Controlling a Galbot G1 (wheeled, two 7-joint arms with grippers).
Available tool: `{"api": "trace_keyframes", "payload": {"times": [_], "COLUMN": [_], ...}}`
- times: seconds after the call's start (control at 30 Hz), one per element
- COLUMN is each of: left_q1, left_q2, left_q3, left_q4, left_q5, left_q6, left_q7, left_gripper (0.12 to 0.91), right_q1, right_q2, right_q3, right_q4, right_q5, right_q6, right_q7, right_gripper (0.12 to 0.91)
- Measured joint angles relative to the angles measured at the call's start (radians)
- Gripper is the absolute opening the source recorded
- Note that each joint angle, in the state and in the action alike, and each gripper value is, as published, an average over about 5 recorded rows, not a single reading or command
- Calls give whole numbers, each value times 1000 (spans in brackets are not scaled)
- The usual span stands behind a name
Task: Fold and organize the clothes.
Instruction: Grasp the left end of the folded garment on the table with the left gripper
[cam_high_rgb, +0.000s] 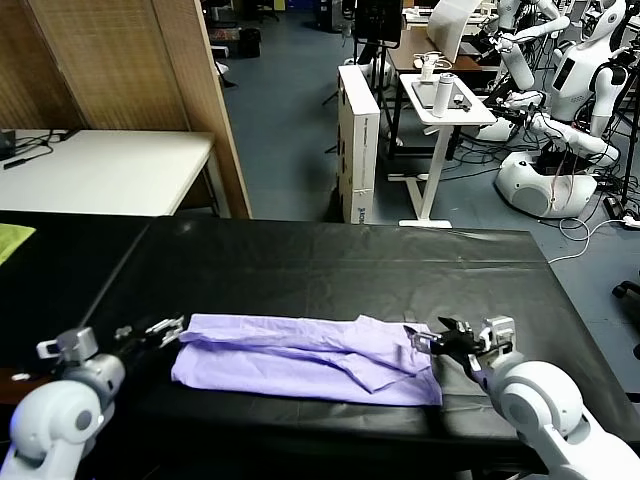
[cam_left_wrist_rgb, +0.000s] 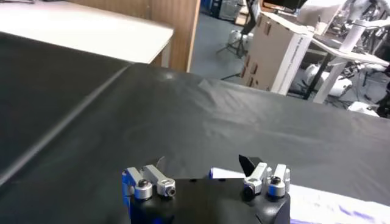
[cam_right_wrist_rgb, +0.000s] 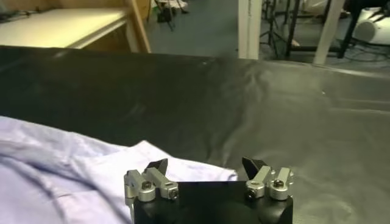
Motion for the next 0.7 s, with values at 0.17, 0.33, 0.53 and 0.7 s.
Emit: {"api": "trace_keyframes", "payload": {"times": [0.17,0.33,0.53,0.7], "left_q1": [-31,-44,-53,-52], "left_q2": [-10,-24,-32,-35], "left_q3": [43,70,80,81], "left_q4": [45,70,96,106], "left_q5": [14,28,35,36], "left_q6": [-6,-13,-20,-23], "left_q7": [6,9,10,15], "left_gripper": [907,907,907,907], "right_q1": [6,14,12,12], "right_q2": [18,46,65,76], "right_q3": [1,0,-1,-1], "right_q4": [-23,-46,-62,-74], "right_q5": [-5,-17,-27,-38], "right_q6": [0,5,18,24], "right_q7": [0,-1,-6,-16], "right_gripper": [907,905,811,696]}}
